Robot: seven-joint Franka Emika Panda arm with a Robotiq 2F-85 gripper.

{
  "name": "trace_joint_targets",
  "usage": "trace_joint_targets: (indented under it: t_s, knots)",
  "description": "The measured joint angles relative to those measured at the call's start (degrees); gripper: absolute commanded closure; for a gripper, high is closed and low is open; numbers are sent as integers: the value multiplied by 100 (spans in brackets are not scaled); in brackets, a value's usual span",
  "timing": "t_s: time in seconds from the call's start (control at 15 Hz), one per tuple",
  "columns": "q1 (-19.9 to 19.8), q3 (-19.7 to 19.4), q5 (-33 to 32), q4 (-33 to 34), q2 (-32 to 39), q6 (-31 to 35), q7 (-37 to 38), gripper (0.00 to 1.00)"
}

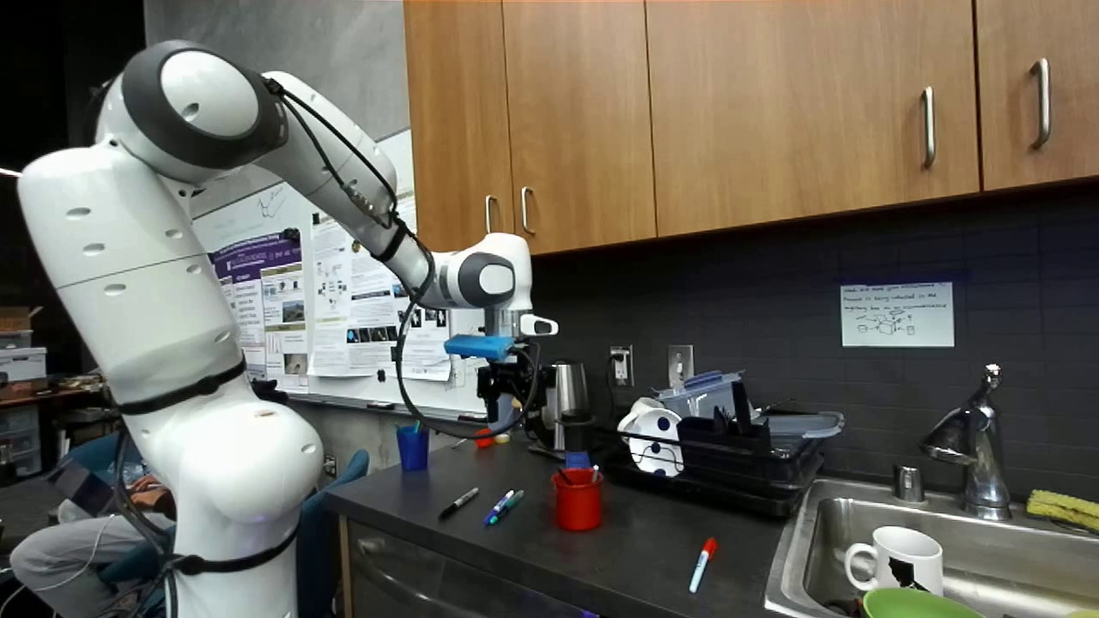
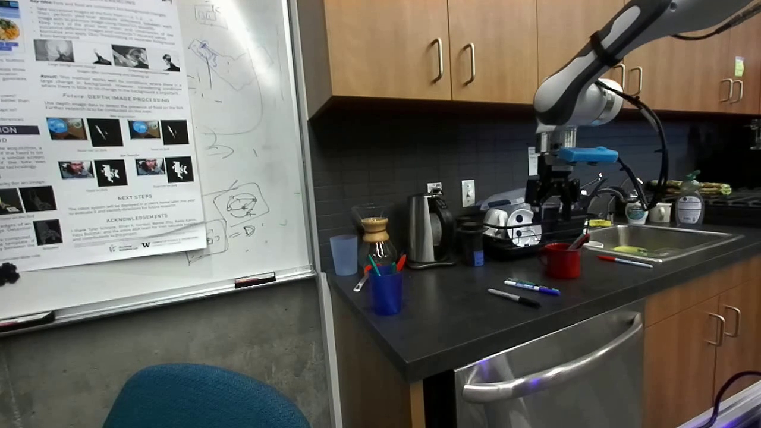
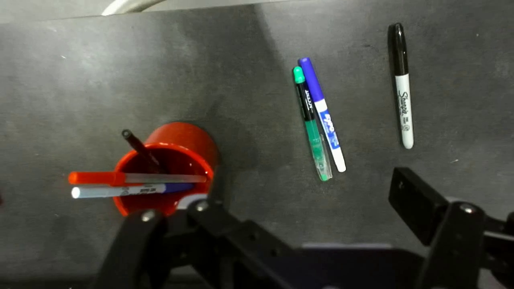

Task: Remove one marker from the red cup

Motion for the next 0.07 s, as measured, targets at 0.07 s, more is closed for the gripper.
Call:
trace_joint_targets:
  t_s: [0.07]
  knots:
    - [10, -58, 103, -1, -92, -205, -166, 0]
